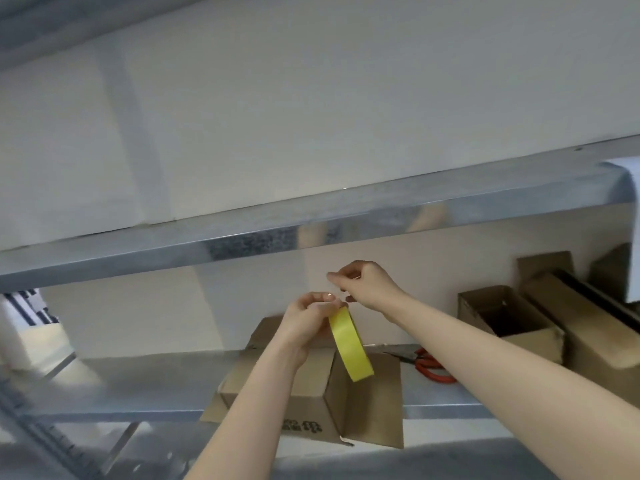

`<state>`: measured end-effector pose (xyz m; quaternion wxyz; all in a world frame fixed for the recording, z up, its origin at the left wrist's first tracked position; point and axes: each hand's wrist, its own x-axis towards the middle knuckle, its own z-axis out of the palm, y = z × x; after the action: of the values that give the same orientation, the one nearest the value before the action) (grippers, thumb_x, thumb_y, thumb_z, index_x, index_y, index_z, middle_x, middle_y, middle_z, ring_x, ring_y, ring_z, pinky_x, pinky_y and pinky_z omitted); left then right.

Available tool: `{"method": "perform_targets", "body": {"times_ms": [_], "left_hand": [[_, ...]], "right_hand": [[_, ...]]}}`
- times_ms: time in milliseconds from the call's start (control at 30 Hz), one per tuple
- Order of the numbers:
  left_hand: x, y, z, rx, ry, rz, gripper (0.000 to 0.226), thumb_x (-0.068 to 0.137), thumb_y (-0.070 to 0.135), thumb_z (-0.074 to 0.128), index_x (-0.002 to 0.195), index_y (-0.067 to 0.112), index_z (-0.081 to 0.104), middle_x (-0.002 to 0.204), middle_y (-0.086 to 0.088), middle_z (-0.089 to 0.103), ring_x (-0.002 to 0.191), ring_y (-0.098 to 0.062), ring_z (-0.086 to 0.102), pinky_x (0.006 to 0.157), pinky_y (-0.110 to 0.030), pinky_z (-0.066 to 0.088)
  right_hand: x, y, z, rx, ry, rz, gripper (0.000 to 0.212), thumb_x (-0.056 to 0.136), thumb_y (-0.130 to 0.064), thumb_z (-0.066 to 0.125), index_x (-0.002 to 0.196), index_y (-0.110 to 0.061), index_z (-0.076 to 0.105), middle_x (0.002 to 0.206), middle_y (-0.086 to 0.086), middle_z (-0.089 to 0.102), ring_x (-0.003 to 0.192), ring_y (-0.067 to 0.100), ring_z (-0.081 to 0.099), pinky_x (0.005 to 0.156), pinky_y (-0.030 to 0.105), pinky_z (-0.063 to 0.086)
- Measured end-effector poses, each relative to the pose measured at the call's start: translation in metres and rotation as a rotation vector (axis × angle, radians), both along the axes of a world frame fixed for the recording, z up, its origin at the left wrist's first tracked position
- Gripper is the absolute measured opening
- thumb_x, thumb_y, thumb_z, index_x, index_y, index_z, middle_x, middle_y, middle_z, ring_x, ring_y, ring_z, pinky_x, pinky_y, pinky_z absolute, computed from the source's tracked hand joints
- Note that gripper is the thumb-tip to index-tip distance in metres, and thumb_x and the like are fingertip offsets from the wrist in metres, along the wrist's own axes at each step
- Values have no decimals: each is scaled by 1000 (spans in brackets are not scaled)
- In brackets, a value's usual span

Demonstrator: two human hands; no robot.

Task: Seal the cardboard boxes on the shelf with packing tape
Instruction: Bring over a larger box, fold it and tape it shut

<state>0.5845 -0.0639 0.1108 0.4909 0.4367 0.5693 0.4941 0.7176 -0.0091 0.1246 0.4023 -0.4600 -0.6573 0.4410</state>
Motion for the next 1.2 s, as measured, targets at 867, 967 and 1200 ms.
{"method": "perform_targets", "body": {"times_ms": [867, 967, 1200], "left_hand": [[-41, 149, 7, 91, 210, -338, 20, 76, -8, 74, 94, -4, 65, 86, -20, 69, 71, -22, 69, 59, -21, 58], [-30, 152, -2, 124, 315, -377, 17, 74, -6, 76, 89, -2, 67, 85, -20, 69, 67, -22, 70, 56, -20, 57], [-31, 159, -8, 148, 395, -336, 18, 74, -1, 79, 87, 3, 67, 81, -15, 70, 68, -19, 71, 61, -20, 58]], "right_hand": [[-26, -36, -27, -185, -255, -435, 52, 97, -54, 40, 61, -15, 41, 60, -1, 42, 54, 13, 41, 48, 24, 29], [-29, -56, -20, -331, -168, -423, 36, 90, -43, 57, 66, -17, 48, 52, -5, 48, 44, 8, 45, 41, 19, 31], [-19, -97, -16, -575, -281, -297, 42, 97, -52, 43, 76, -20, 60, 69, -5, 66, 60, 9, 59, 54, 23, 33]]}}
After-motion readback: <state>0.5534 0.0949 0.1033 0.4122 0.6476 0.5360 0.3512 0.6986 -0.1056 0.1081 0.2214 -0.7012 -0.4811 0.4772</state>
